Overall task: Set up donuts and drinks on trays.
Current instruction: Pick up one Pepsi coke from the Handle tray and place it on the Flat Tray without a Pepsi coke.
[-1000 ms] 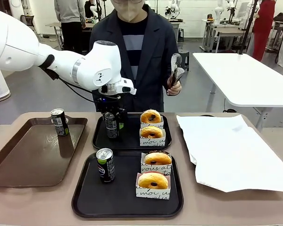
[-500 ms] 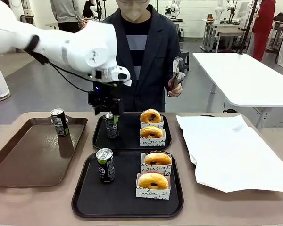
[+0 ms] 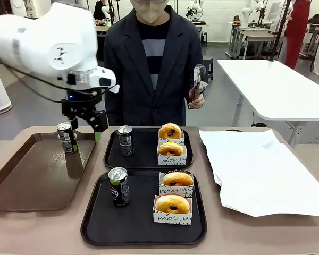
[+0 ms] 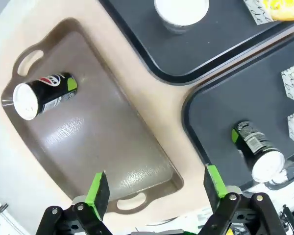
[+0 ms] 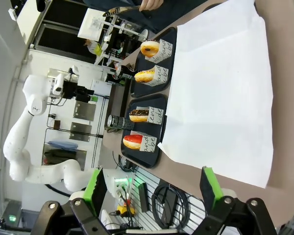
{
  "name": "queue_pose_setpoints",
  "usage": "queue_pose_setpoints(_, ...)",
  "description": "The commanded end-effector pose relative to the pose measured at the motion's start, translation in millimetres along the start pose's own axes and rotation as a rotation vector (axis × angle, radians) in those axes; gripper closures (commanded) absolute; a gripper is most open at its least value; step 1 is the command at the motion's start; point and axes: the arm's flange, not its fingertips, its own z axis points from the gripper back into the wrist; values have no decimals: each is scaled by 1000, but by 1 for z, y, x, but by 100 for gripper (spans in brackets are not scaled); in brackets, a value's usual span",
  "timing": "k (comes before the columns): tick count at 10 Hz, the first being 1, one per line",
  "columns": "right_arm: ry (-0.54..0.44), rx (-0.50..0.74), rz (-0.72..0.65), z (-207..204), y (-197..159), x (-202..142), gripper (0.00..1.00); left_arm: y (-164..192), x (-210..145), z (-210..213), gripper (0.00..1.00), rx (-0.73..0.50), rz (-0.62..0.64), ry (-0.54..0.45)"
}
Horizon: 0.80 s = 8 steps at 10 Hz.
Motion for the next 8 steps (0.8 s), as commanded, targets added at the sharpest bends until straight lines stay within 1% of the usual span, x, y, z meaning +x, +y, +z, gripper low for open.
queue_pose_setpoints(1,-21,24,19,0,0,2,0,15,-24,-8,0,-58,2,-109)
queue_pose_setpoints(2,-21,24,19,0,0,2,0,21,-31,-12,0,-62,1,-119)
queue_pose_setpoints(3,-21,24,19,0,0,2,0,10,-11,-5,0,-17,13,-38)
queue_pose_setpoints(7,-21,24,19,0,0,2,0,10,-11,-5,0,-17,13,-38)
queue_pose_setpoints(8,-21,24,19,0,0,2,0,9,-16,-9,0,-30,0,-52)
